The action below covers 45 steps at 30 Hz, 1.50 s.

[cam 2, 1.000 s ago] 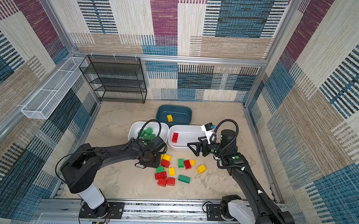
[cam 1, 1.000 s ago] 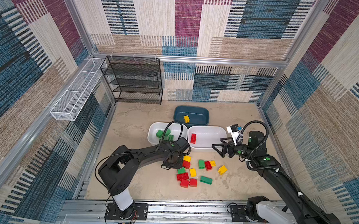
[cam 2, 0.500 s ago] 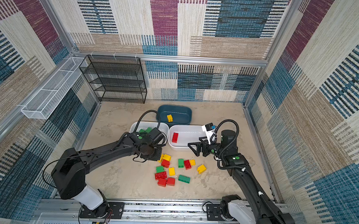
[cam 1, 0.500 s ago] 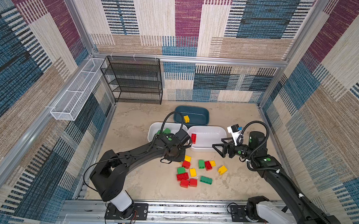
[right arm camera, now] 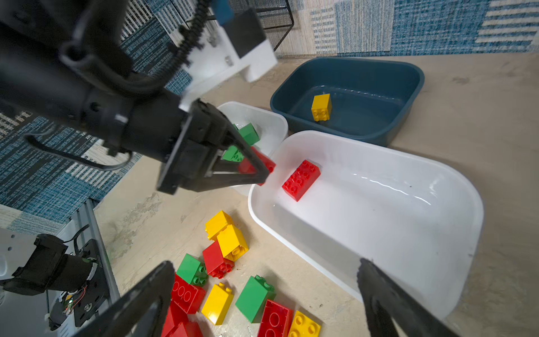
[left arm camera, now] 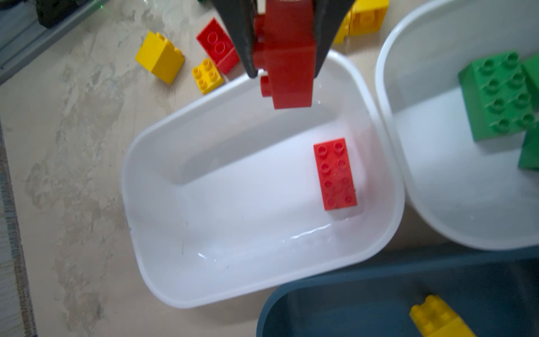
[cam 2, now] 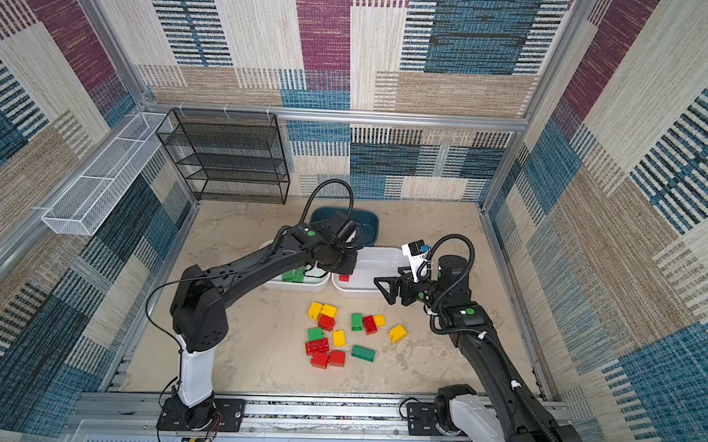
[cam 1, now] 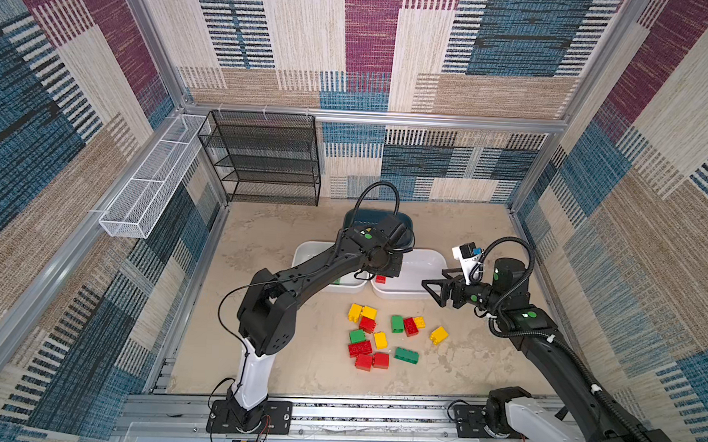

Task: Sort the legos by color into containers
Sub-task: 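Drop the red brick into the white bin beside the first red one, then move the left gripper back to the pile and lower onto a yellow brick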

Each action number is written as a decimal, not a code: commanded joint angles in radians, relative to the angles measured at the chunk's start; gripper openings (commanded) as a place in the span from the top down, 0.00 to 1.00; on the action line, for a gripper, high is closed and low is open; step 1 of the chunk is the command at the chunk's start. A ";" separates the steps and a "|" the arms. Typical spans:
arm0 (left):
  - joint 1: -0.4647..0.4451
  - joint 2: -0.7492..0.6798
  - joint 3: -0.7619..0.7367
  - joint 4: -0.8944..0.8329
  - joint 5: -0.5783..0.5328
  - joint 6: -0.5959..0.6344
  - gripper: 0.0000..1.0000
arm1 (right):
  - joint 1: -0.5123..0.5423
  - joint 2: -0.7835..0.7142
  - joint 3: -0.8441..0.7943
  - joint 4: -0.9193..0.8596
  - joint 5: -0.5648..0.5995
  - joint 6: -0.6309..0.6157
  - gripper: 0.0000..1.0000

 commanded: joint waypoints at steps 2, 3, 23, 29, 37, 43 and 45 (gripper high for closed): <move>0.010 0.123 0.117 0.004 -0.006 0.040 0.79 | -0.006 -0.007 0.012 0.002 0.025 -0.016 0.01; 0.010 0.151 0.147 0.003 -0.010 0.044 0.78 | -0.008 -0.007 0.011 0.001 0.028 -0.017 0.01; -0.008 -0.202 -0.208 -0.033 -0.013 0.026 0.44 | -0.009 0.021 0.012 0.009 -0.035 -0.015 0.01; -0.032 -0.357 -0.456 -0.065 -0.026 0.003 0.44 | -0.010 0.029 0.007 0.016 -0.057 -0.009 0.01; -0.031 -0.380 -0.617 -0.043 -0.070 -0.018 0.45 | -0.009 0.018 -0.011 0.020 -0.067 0.004 0.01; -0.030 -0.324 -0.638 0.017 -0.062 -0.004 0.46 | -0.010 0.006 -0.018 0.012 -0.064 0.005 0.01; -0.026 -0.306 -0.637 0.027 -0.057 -0.001 0.46 | -0.009 0.005 -0.018 0.011 -0.062 0.005 0.01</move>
